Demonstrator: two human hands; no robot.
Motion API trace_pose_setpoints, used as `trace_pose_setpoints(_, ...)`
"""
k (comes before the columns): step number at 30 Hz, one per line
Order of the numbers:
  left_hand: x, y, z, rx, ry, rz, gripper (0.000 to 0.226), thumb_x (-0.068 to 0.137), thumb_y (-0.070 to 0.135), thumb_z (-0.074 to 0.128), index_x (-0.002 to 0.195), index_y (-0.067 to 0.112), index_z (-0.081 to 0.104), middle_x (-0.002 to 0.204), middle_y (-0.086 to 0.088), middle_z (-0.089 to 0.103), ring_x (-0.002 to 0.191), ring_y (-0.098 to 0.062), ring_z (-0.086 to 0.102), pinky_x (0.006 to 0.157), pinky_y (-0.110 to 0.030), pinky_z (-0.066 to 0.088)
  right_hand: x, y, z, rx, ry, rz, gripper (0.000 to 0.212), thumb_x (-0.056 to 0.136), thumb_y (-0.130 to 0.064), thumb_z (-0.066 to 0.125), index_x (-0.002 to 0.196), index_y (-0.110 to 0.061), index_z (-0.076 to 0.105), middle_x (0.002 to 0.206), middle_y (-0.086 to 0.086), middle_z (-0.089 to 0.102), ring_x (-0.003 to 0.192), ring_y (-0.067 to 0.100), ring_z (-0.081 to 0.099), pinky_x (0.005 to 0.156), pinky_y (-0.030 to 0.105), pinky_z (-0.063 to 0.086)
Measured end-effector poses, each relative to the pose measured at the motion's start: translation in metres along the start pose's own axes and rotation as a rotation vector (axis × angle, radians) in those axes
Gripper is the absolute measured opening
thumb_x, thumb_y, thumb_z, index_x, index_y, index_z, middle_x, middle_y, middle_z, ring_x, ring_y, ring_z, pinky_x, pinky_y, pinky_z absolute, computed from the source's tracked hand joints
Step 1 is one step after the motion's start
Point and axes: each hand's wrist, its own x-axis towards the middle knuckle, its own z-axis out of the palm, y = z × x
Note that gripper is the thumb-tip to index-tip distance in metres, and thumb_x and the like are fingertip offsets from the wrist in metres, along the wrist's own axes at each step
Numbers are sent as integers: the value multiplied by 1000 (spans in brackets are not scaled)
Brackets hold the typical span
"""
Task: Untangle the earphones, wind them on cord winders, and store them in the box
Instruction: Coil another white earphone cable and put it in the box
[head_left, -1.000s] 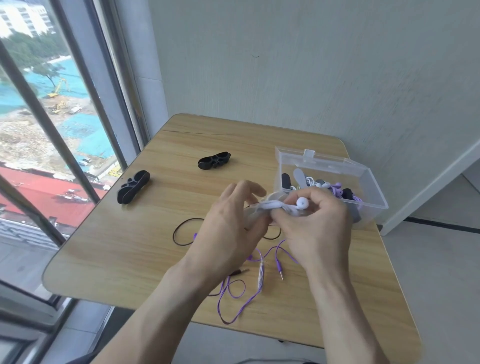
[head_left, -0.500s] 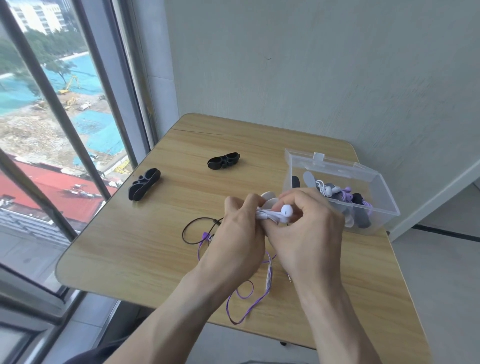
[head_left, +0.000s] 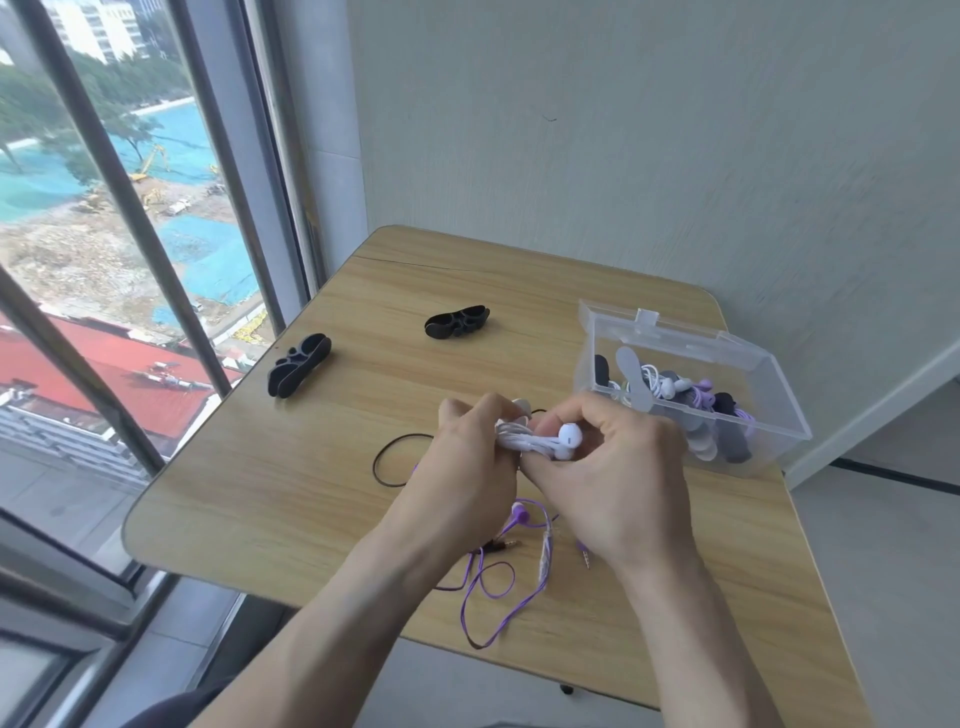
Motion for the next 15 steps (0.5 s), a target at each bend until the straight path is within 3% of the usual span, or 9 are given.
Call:
trace_pose_setpoints(4, 4, -4, -19, 77, -206, 4, 23, 98, 20, 54, 118, 30, 61, 105, 2, 48, 81, -12, 65, 61, -10, 44, 4, 1, -11, 222, -217, 252, 35, 65, -7, 90, 85, -25, 67, 72, -10, 75, 64, 12, 70, 59, 24, 54)
trace_pose_setpoints(6, 4, -3, -30, 96, -341, 68, 18, 97, 30, 61, 114, 34, 64, 104, 3, 56, 75, -12, 69, 61, -17, 48, 8, 8, -22, 324, -353, 331, 55, 59, -11, 96, 101, -23, 61, 78, -2, 77, 74, 21, 74, 71, 29, 58)
trace_pose_setpoints(8, 2, 2, -38, 76, -453, 113, 14, 95, 40, 64, 108, 36, 66, 96, 9, 62, 69, -9, 69, 57, -19, 48, 11, 15, -32, 417, -429, 378, 64, 52, -13, 94, 106, -18, 60, 81, 10, 77, 77, 25, 75, 72, 30, 60)
trace_pose_setpoints(10, 0, 5, -42, 36, -513, 119, 13, 94, 43, 64, 104, 35, 67, 90, 9, 64, 63, -6, 66, 56, -22, 47, 12, 18, -37, 525, -467, 410, 62, 50, -13, 89, 105, -14, 61, 87, 21, 75, 78, 26, 75, 70, 31, 61)
trace_pose_setpoints(15, 5, 1, -40, -17, -470, 124, 24, 97, 47, 54, 110, 32, 68, 94, 2, 60, 59, -3, 59, 61, -26, 45, 9, 23, -31, 646, -437, 380, 44, 63, -12, 81, 103, -8, 64, 90, 13, 77, 79, 22, 74, 69, 27, 58)
